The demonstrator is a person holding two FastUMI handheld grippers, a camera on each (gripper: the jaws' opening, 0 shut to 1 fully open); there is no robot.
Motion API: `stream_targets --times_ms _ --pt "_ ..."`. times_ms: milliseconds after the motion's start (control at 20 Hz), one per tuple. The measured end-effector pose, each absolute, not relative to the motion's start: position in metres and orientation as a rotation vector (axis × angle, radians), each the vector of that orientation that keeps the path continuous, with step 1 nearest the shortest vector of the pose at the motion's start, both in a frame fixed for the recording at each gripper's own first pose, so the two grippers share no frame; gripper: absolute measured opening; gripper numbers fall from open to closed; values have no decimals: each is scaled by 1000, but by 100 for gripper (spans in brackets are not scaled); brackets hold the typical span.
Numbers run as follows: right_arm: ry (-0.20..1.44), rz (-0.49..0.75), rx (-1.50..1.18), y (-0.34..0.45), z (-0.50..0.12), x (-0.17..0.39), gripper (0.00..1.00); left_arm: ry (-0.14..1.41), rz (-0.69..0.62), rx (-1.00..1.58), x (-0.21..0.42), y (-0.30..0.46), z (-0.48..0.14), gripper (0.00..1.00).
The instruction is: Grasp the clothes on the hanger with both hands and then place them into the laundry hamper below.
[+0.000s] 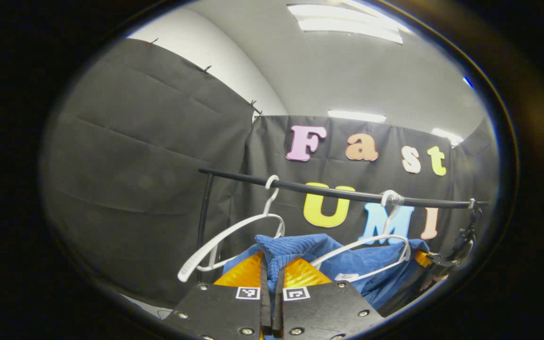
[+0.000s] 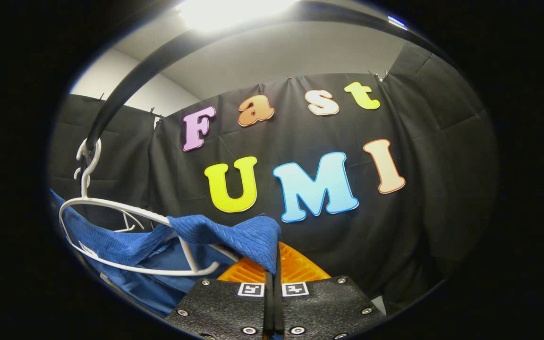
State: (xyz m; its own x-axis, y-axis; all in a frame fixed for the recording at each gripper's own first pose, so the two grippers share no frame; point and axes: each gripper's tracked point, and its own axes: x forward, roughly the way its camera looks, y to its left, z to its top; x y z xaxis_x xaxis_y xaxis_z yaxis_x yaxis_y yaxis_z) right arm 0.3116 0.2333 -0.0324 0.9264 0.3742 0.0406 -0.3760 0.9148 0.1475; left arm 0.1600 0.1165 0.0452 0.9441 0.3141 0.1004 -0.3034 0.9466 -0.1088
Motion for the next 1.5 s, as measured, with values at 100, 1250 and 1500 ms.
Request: stream_targets --times_ms 100,1250,1500 --pt "-53 381 124 232 -25 314 0 -118 315 -68 163 125 49 2" --pt "-46 334 57 227 -57 344 0 65 278 -130 185 162 -52 2" --pt "-18 353 9 227 -74 343 0 109 319 -169 174 164 -80 3"
